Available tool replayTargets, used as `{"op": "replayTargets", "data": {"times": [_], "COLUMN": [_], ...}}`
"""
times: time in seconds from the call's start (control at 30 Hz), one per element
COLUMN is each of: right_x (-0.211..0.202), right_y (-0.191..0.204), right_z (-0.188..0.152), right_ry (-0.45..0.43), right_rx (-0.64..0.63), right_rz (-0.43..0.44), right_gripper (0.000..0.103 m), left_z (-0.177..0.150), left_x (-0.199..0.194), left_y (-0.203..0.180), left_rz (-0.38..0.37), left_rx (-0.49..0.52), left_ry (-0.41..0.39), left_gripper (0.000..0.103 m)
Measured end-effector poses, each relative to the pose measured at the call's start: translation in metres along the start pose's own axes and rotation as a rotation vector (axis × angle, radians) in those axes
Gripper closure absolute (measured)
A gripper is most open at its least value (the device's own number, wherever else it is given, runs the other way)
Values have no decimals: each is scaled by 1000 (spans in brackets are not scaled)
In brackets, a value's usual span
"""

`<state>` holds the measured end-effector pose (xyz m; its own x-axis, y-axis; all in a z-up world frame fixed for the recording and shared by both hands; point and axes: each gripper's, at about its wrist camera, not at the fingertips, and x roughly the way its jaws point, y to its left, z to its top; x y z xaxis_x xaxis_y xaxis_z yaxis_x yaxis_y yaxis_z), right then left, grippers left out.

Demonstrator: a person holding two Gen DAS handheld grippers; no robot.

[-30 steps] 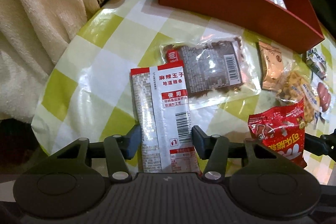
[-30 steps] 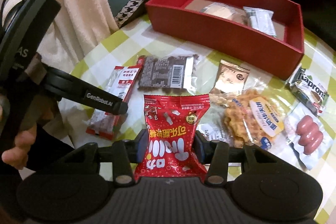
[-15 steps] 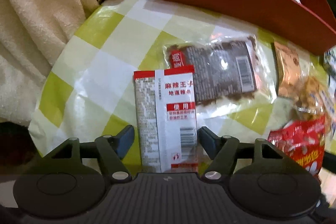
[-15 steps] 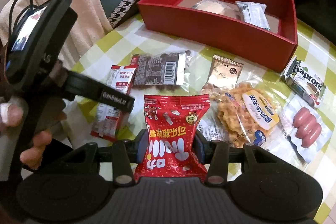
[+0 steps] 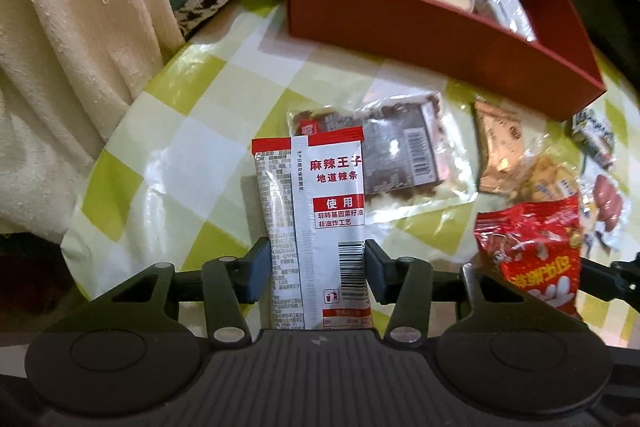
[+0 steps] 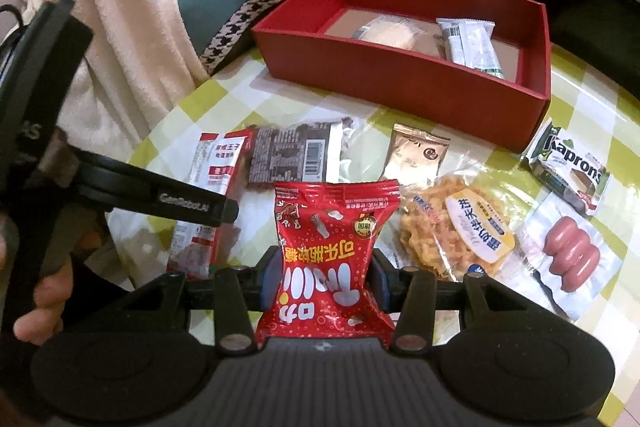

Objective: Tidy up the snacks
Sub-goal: 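Lift and carry the spicy packet and Trolli bag with both tools to the box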

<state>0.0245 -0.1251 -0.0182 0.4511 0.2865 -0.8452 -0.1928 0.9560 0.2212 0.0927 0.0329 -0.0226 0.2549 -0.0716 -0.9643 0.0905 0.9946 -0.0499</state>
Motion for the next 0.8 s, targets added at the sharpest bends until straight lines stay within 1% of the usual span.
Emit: {"op": "replayTargets", "data": {"times": [0.13, 0.23, 0.3, 0.53, 0.8], "right_x": [-5, -8, -9, -11, -17], "right_y": [-4, -9, -14, -29, -50], "right_z": [6, 12, 15, 30, 57], "right_ry": [-28, -45, -54, -82, -145], "right_rx": [12, 27, 38, 75, 127], "right_rz": [-2, -4, -4, -7, -15], "right_gripper": [49, 49, 49, 49, 49], "left_z": [4, 10, 16, 33, 64], "left_x": [-8, -15, -6, -9, -15], "left_y": [-4, -13, -16, -28, -41], "left_rz": [-35, -58, -67, -99, -136], "left_rx": [1, 12, 18, 24, 21], "left_ry": [-24, -38, -49, -75, -126], "left_gripper": [46, 46, 46, 46, 46]}}
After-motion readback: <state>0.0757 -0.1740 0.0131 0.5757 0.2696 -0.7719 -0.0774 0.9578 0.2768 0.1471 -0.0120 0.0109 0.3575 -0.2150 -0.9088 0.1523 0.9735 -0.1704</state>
